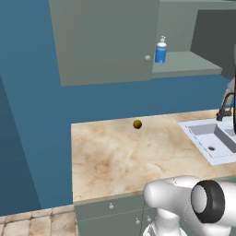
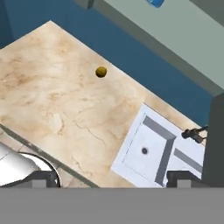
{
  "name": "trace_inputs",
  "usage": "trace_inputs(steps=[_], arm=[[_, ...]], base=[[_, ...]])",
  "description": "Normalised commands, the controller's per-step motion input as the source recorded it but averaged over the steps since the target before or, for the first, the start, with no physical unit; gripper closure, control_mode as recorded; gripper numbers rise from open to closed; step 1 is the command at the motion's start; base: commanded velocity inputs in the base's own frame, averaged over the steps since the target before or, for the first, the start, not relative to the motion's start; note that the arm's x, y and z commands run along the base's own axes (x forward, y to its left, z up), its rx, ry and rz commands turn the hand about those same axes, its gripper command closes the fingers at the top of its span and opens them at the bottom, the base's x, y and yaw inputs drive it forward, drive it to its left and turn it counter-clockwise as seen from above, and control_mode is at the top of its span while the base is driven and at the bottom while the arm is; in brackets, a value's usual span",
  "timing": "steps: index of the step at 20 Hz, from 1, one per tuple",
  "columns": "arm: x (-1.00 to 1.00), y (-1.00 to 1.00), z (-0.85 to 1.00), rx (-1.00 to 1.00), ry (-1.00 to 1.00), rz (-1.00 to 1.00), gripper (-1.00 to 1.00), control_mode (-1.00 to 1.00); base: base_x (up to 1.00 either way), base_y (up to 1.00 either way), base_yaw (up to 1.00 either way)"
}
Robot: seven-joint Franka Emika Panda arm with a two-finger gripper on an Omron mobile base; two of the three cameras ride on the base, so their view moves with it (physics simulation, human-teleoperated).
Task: Pick the soap dispenser and bar soap from the cabinet and place them on the counter.
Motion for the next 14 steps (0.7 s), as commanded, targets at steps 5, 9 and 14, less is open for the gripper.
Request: trace_inputs(steps=[5,9,14], arm=[[-0.42,0.33,-0.08,0.03,-0.45,-0.09,-1.00,-1.00],[-0.28,0.12,-0.15,0.24,-0.26,-0.17,-1.00,-1.00],[-0.16,0.00,0.04,0.37,-0.02,-0.05,-1.00,-1.00]], base=[[0.00,0.00,0.00],[0.00,0.00,0.00],[0.00,0.00,0.00]])
